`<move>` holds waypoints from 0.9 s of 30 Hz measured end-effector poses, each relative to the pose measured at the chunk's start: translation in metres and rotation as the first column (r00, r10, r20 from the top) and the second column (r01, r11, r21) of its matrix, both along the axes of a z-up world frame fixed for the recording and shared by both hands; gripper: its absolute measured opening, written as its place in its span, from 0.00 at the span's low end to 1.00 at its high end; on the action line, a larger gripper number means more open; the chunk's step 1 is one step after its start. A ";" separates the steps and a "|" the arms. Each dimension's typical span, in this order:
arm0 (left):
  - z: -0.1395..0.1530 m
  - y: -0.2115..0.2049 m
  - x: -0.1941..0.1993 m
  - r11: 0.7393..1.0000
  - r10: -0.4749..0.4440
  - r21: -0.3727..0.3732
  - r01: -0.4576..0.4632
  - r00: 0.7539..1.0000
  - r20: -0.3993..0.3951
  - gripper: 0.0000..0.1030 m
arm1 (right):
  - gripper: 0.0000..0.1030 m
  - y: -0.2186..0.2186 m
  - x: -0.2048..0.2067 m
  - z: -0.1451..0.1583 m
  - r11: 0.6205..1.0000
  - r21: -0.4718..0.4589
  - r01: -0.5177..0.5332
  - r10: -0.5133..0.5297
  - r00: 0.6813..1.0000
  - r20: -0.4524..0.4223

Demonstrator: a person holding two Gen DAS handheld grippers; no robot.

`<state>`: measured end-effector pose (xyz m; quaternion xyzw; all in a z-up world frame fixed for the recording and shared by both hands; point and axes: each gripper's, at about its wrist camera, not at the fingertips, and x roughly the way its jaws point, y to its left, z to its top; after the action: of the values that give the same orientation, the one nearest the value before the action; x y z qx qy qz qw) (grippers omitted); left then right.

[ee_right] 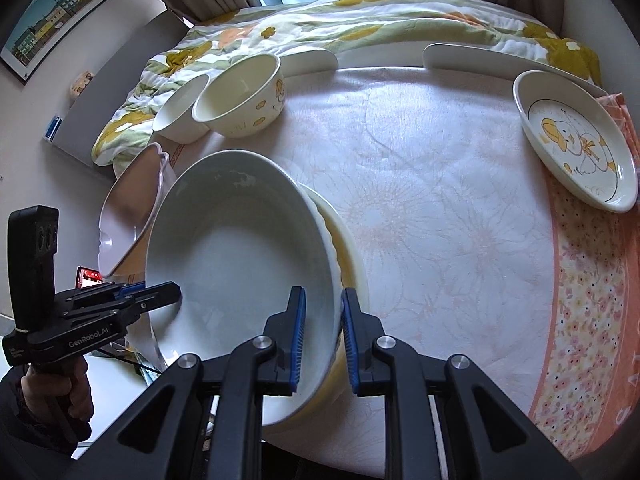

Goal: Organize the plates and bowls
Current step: 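Lift the white plate with the left gripper and lower it onto the yellow duck plate, then open the left gripper and withdraw from the stacked plates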

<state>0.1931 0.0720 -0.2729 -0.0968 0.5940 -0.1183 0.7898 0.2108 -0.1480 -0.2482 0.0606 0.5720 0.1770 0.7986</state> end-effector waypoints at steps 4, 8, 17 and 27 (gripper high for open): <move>0.000 -0.007 0.000 0.999 -0.013 0.034 0.013 1.000 0.010 0.15 | 0.16 -0.003 -0.002 -0.001 1.000 -0.003 0.003 -0.003 1.000 0.007; 0.001 -0.016 -0.002 0.993 -0.041 0.112 0.038 0.999 0.020 0.15 | 0.16 -0.004 -0.005 -0.002 1.000 -0.004 0.003 -0.003 1.000 0.006; 0.005 -0.036 -0.010 0.957 -0.087 0.282 0.065 0.994 0.064 0.15 | 0.16 -0.002 -0.009 -0.002 0.999 -0.034 -0.010 0.010 1.000 0.024; 0.013 -0.049 -0.018 0.896 -0.141 0.439 0.069 0.981 0.134 0.15 | 0.16 0.008 -0.011 -0.003 0.992 -0.116 -0.039 0.048 0.996 0.071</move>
<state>0.1747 0.0232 -0.2599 0.1232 0.5437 -0.0337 0.8295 0.2003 -0.1397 -0.2511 -0.0042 0.5526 0.1634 0.8172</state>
